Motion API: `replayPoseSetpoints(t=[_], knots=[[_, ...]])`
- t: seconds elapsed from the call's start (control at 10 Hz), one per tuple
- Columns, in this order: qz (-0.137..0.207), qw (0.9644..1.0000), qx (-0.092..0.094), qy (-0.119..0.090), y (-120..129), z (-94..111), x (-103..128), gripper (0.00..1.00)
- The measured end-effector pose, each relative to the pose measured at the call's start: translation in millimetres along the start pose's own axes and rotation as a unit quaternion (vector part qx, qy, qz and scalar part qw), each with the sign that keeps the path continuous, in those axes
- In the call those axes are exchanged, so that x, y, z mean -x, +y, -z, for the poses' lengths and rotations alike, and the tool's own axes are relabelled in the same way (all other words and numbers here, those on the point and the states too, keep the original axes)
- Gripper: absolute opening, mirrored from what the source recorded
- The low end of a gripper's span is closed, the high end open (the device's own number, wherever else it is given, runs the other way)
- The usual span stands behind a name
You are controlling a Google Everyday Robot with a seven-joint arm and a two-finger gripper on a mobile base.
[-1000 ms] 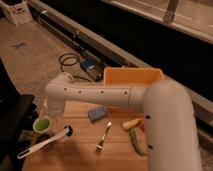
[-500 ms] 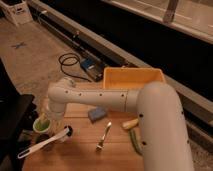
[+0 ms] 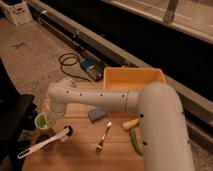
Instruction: Stack cups into tray
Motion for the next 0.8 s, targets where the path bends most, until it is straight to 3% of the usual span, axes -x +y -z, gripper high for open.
replayPoseSetpoints(t=[0.4, 0.6, 0.8], knots=[[-0.059, 0.9957, -0.034, 0.063, 13.4, 66.9, -46.1, 0.06], [-0.083, 0.9913, -0.040, 0.094, 30.4, 113.2, -75.8, 0.06], [-0.107, 0.9847, -0.044, 0.130, 54.4, 172.6, -100.9, 0.06]])
